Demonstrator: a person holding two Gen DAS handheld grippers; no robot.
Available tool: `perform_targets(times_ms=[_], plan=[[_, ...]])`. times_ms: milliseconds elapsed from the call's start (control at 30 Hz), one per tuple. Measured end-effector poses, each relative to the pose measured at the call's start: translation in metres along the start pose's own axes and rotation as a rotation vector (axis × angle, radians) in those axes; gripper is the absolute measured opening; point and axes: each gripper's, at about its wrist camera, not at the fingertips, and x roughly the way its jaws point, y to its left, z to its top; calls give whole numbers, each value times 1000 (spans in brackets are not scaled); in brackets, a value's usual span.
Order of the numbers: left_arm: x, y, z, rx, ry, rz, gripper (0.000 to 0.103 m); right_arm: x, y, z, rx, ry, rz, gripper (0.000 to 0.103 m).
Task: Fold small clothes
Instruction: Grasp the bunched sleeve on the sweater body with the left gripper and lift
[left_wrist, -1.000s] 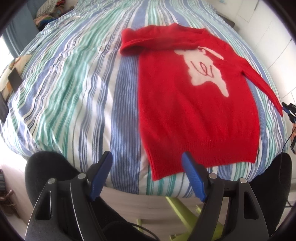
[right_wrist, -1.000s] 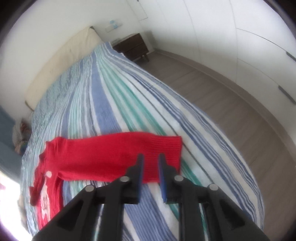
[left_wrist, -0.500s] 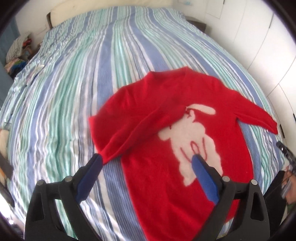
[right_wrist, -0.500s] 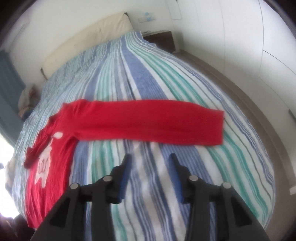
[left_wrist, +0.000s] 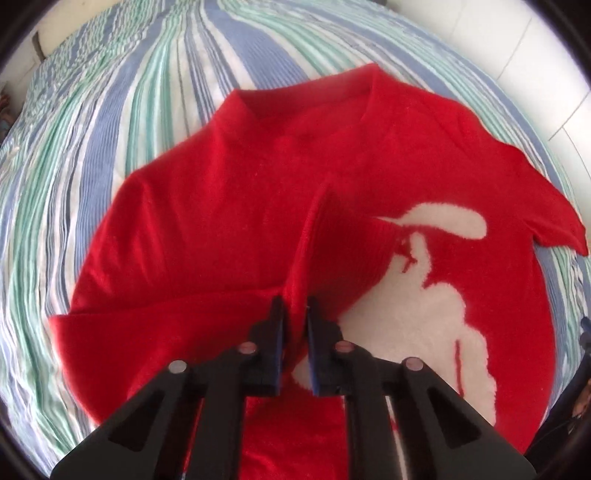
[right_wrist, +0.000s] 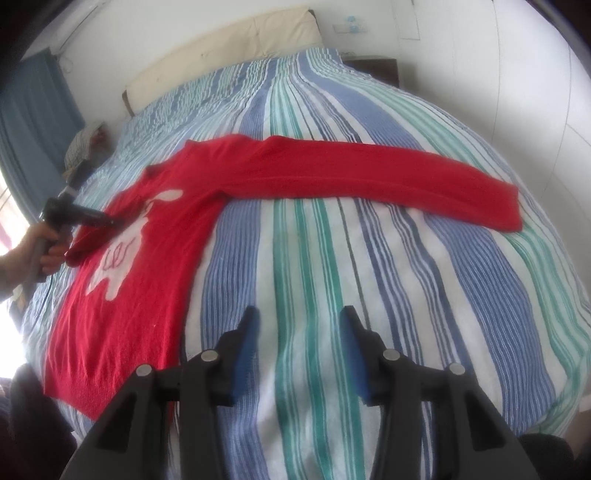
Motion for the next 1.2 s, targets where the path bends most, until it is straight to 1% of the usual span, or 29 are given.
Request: perform_targets(times_ms=[67, 100, 133, 167, 200, 233, 267, 300, 333, 367, 400, 467, 567, 633, 667, 700, 733, 800, 867, 900, 933, 967, 1000, 1033, 1067, 1100, 1133, 1167, 1200], plan=[[-28, -17, -18, 69, -84, -5, 10, 2, -2, 1, 13, -1, 0, 45], [-41, -28, -32, 117, -113, 8, 12, 2, -3, 1, 17, -4, 1, 45], [-51, -41, -45, 174, -128, 37, 17, 1, -3, 1, 19, -6, -1, 45], [-57, -53, -60, 232, -131, 68, 33, 2, -3, 1, 18, -5, -2, 45], [-60, -66, -76, 301, -122, 87, 62, 3, -2, 1, 15, -3, -1, 45], [-64, -76, -94, 372, -114, 94, 74, 4, -1, 0, 12, -1, -1, 45], [-66, -85, -112, 444, -106, 100, 83, 6, 0, 0, 8, 2, 2, 45], [-66, -90, -129, 513, -80, 106, 83, 8, 2, 0, 4, 8, 5, 45], [-65, -94, -144, 560, -45, 109, 83, 9, 3, -1, -1, 12, 7, 45], [-65, -89, -149, 591, -13, 108, 83, 10, 5, -2, -8, 15, 8, 45], [-69, -88, -157, 602, -1, 106, 82, 10, 7, -3, -17, 17, 9, 45], [-81, -85, -159, 568, -14, 94, 82, 9, 10, -4, -34, 12, 8, 45], [-104, -77, -137, 430, -90, 29, 82, 7, 12, -5, -41, 5, 8, 45], [-111, -77, -115, 371, -131, -3, 86, 10, 12, -6, -39, 11, 6, 45], [-109, -81, -104, 365, -138, -7, 93, 11, 12, -6, -38, 13, 7, 45], [-104, -86, -94, 370, -137, -8, 96, 12, 13, -6, -39, 15, 8, 45], [-95, -92, -85, 378, -123, -11, 96, 13, 14, -7, -42, 18, 7, 45], [-68, -102, -71, 375, -56, -17, 96, 13, 17, -8, -53, 20, 4, 45], [-37, -108, -63, 343, 39, -26, 96, 12, 19, -9, -61, 16, 4, 45], [-21, -109, -61, 320, 84, -18, 96, 11, 20, -9, -64, 13, 4, 45], [-7, -110, -60, 297, 122, -7, 96, 10, 20, -10, -65, 10, 3, 45], [2, -109, -60, 276, 138, 2, 96, 9, 21, -10, -67, 7, 4, 45], [4, -107, -61, 251, 128, 1, 89, 9, 21, -10, -68, 5, 4, 45], [-1, -102, -61, 216, 101, -6, 78, 8, 21, -10, -69, 2, 4, 45], [-9, -94, -61, 172, 79, -22, 36, 7, 21, -10, -70, -1, 6, 45], [-19, -82, -61, 118, 69, -35, 8, 6, 21, -10, -69, -5, 9, 45], [-35, -65, -61, 56, 42, -65, 8, 5, 21, -10, -68, -10, 11, 45], [-54, -46, -63, -8, -6, -81, 8, 3, 21, -10, -66, -13, 12, 45], [-76, -22, -66, -76, -53, -81, 8, 2, 20, -10, -63, -16, 14, 45]])
